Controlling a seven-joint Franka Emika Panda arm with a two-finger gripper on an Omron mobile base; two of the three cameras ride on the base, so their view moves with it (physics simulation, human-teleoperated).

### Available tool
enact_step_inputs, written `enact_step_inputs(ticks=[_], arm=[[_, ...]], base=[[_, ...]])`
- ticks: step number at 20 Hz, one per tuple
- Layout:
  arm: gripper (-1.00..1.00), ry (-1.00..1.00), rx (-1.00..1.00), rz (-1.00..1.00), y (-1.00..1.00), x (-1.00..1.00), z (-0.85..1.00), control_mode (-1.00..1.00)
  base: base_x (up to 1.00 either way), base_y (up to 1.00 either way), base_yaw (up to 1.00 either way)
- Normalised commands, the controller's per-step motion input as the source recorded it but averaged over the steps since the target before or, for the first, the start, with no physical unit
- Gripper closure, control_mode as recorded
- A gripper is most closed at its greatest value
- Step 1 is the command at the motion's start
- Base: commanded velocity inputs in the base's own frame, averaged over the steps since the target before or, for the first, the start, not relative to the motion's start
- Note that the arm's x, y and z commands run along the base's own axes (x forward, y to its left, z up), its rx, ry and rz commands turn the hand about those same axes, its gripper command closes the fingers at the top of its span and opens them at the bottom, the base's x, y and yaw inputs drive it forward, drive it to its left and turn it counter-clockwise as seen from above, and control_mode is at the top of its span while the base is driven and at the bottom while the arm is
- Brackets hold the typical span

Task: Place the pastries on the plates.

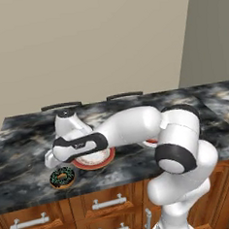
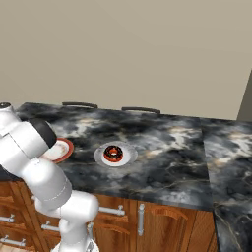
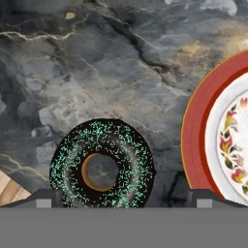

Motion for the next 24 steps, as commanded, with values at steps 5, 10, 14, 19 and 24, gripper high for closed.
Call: enact_step_inputs(ticks=[5, 10, 14, 19, 24], arm=[[-1.00, -0.05, -0.06, -0.01, -0.05, -0.01, -0.42, -1.00], [-1.00, -0.02, -0.02, 0.00, -0.07, -0.01, -0.18, -1.00], [-1.00, 0.00, 0.00, 0.00, 0.00, 0.01, -0.24, -1.00], [-1.00, 0.00, 0.00, -0.03, 0.00, 0.03, -0.41, -1.00], [-1.00, 0.00, 0.00, -0.01, 0.00, 0.06, -0.22, -1.00]], base=[[0.00, 0.00, 0.00], [0.00, 0.00, 0.00], [0.00, 0.00, 0.00], [0.00, 0.00, 0.00], [0.00, 0.00, 0.00]])
